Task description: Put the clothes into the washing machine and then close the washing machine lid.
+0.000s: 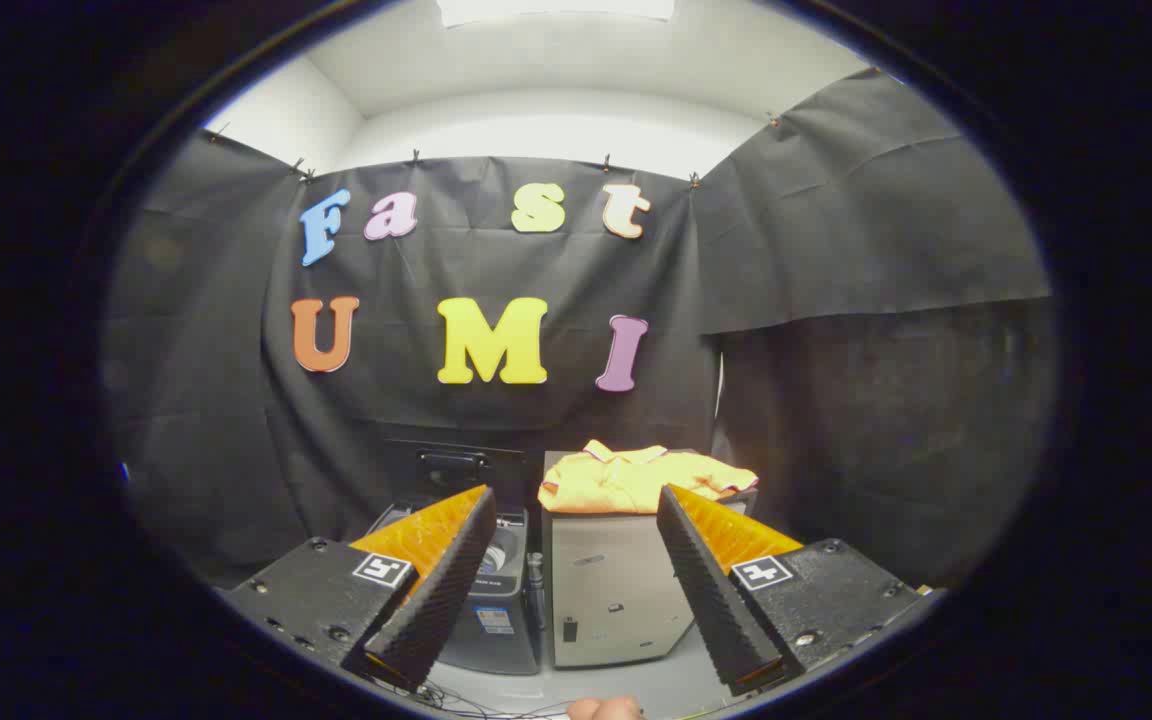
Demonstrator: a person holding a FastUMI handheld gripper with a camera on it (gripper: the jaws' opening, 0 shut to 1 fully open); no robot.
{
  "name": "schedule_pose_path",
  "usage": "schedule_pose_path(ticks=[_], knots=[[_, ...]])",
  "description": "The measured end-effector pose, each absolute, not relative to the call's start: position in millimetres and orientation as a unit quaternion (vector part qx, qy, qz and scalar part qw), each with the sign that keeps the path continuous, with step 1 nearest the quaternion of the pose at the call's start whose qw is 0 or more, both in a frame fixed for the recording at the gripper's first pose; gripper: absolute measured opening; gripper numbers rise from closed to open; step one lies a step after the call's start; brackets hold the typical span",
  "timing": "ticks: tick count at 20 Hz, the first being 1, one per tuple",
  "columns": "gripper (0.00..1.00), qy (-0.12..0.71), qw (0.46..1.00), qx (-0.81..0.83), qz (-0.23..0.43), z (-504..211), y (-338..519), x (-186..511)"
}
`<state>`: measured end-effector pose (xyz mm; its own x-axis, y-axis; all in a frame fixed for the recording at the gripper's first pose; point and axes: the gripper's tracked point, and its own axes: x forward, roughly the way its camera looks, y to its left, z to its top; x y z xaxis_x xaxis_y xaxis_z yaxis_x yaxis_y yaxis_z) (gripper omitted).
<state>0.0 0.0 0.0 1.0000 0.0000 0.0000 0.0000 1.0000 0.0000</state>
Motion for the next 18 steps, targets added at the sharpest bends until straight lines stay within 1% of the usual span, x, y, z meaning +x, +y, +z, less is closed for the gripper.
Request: schedule_pose_path(ticks=[18], knots=[[1.0, 0.005, 1.0, 0.0, 0.0, -4, -2, 21]])
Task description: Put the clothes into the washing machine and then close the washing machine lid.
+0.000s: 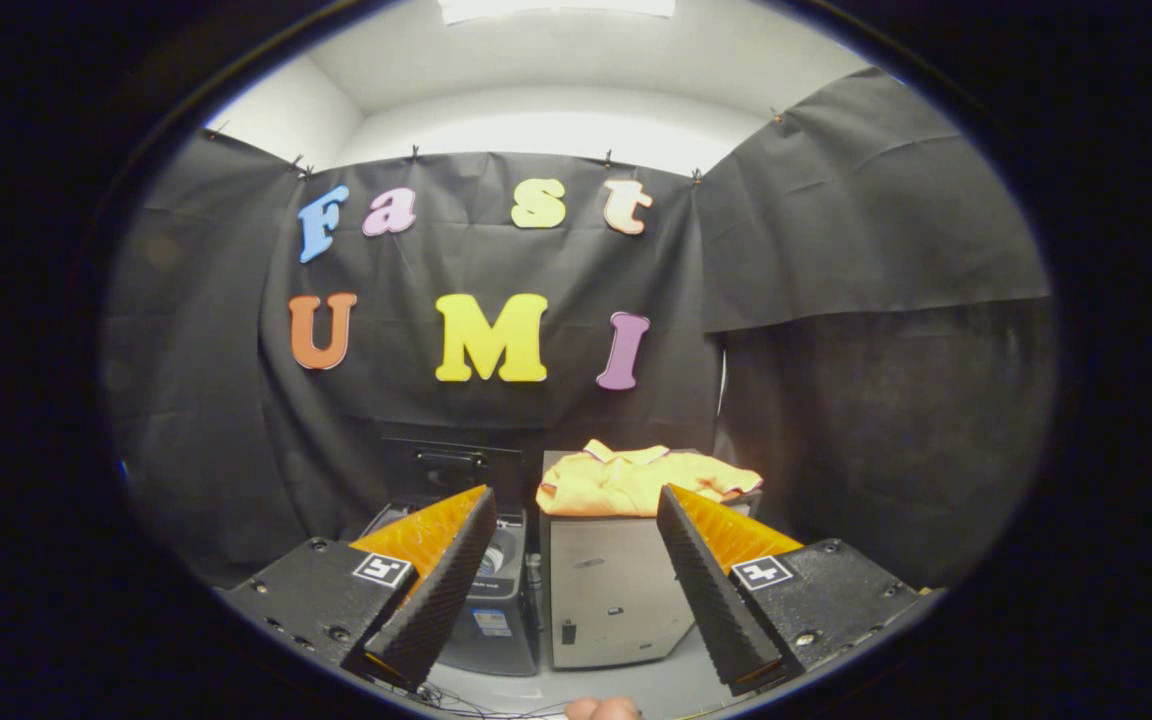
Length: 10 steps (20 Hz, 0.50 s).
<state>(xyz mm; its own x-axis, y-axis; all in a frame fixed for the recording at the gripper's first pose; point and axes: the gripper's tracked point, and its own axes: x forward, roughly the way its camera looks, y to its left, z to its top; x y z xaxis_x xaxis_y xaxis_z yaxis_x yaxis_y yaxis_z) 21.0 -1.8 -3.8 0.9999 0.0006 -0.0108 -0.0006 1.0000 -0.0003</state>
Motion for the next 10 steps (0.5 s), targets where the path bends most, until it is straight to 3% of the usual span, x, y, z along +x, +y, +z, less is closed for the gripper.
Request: schedule_pose_path(ticks=[10], knots=[[1.0, 0.01, 1.0, -0.006, 0.0, 2, -5, 50]])
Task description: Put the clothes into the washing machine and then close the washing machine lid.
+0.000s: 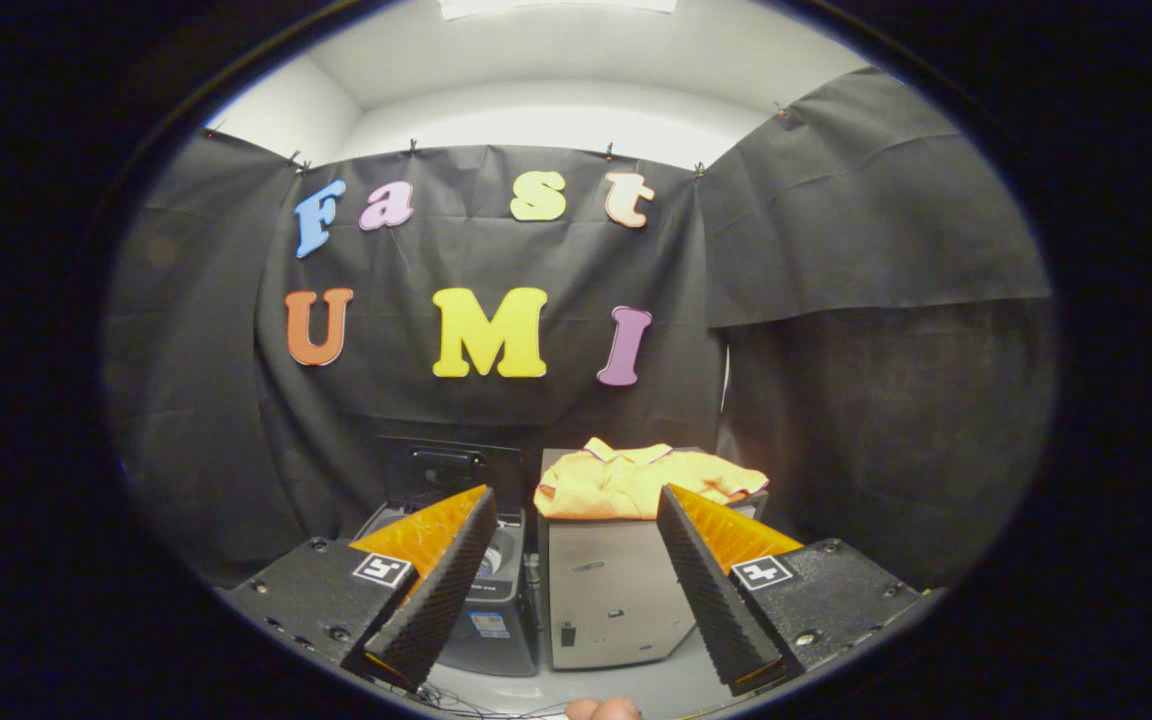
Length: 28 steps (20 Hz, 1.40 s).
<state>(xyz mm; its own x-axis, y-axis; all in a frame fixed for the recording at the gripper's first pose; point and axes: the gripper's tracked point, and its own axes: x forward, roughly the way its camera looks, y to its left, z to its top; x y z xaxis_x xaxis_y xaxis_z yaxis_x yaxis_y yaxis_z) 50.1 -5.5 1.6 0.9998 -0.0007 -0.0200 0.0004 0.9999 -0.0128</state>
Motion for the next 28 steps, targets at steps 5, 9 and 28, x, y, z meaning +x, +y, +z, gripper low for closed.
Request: schedule_pose_path(ticks=[5, 9, 28], knots=[[1.0, 0.013, 1.0, -0.009, 0.0, 13, -18, 94], [1.0, 0.024, 1.0, -0.012, 0.001, 22, -26, 136], [1.0, 0.133, 0.991, -0.031, 0.01, -1, -61, 337]])
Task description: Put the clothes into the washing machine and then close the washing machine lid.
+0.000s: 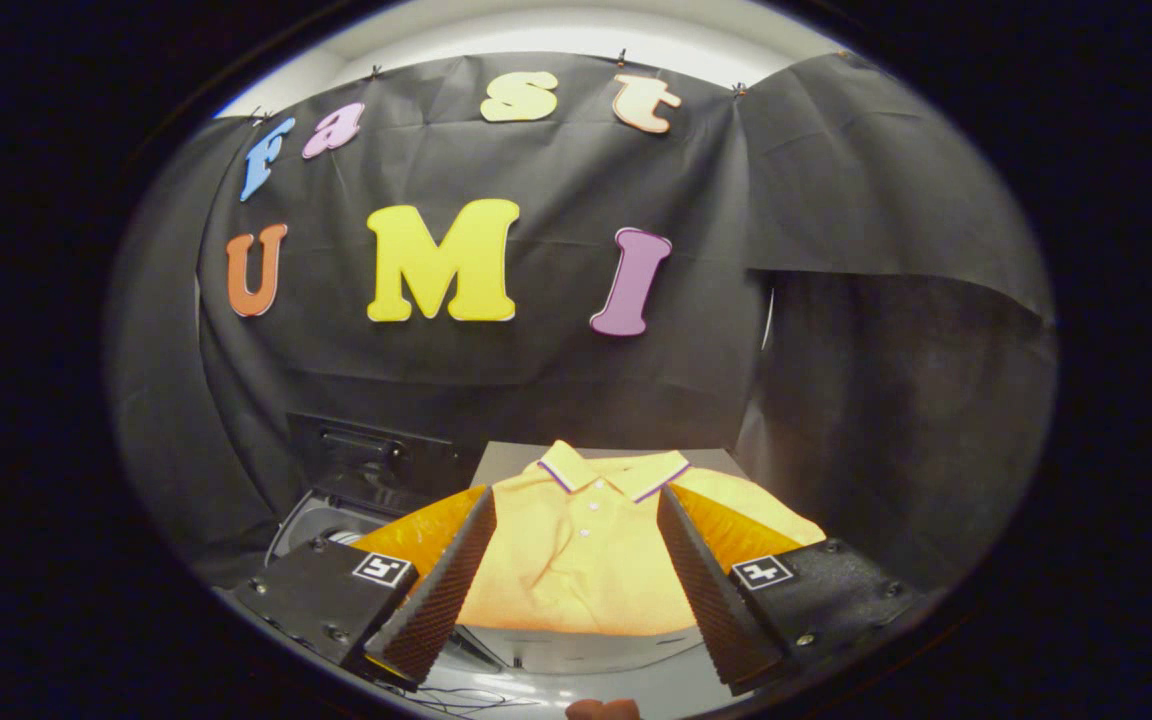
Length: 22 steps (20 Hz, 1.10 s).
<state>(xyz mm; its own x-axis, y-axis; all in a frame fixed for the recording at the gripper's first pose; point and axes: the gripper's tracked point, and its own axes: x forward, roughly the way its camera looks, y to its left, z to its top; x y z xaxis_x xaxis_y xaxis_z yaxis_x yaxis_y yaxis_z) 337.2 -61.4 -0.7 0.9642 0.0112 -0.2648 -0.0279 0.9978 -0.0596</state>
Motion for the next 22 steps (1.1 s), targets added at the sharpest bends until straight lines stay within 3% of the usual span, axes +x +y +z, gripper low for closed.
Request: schedule_pose_path(ticks=[22], knots=[[1.0, 0.264, 0.963, -0.052, 0.005, -97, -89, 433]])
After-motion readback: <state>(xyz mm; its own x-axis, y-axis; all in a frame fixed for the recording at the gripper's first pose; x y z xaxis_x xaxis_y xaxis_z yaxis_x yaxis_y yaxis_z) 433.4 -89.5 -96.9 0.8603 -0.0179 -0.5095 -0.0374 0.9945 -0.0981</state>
